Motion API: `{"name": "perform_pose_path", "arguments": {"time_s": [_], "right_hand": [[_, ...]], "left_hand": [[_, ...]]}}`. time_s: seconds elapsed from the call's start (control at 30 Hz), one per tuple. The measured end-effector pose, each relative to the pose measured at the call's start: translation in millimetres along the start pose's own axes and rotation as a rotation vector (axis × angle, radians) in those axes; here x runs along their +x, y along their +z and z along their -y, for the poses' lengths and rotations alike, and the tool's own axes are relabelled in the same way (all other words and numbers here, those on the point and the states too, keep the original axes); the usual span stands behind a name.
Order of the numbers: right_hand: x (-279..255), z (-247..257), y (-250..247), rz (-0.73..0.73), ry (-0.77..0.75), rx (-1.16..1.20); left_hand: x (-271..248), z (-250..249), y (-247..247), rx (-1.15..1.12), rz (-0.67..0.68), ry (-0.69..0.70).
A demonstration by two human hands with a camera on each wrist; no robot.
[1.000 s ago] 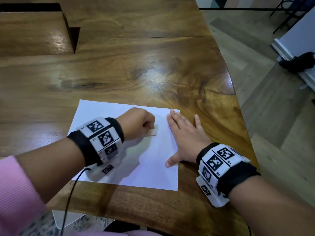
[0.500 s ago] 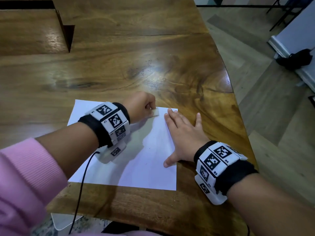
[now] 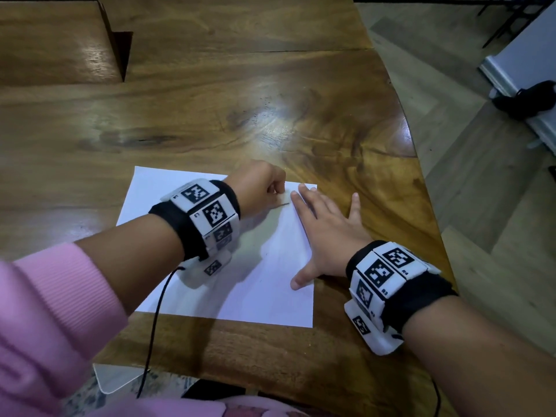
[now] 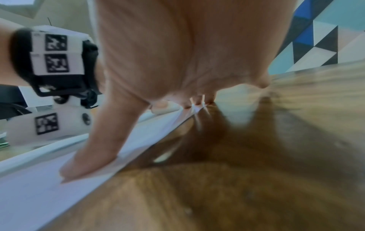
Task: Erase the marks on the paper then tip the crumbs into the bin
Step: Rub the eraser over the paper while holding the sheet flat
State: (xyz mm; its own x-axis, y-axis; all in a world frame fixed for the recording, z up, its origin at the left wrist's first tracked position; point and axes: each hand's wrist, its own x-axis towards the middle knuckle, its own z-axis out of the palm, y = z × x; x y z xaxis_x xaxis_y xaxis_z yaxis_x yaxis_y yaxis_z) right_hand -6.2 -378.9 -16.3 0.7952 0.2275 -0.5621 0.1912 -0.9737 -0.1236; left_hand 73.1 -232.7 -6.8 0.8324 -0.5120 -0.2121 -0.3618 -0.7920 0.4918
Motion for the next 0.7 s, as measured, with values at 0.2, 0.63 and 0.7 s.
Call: {"name": "perform_pose_path", "arguments": {"time_s": [0.2, 0.63, 0.7], "right_hand": [[-0.5, -0.3, 0.8, -0.009, -0.005, 0.017], [-1.5, 1.4, -0.2, -0.021, -0.003, 0.007], [-1.8, 2.3, -1.3, -0.02, 0.005, 0.004]], "left_hand": [[-41.2, 0.3, 13.0, 0.051, 0.337, 0.14], [-49.4, 2.9, 16.9, 0.045, 0.332, 0.178], [-32.6, 2.6, 10.2, 0.033, 0.226, 0.131]]}}
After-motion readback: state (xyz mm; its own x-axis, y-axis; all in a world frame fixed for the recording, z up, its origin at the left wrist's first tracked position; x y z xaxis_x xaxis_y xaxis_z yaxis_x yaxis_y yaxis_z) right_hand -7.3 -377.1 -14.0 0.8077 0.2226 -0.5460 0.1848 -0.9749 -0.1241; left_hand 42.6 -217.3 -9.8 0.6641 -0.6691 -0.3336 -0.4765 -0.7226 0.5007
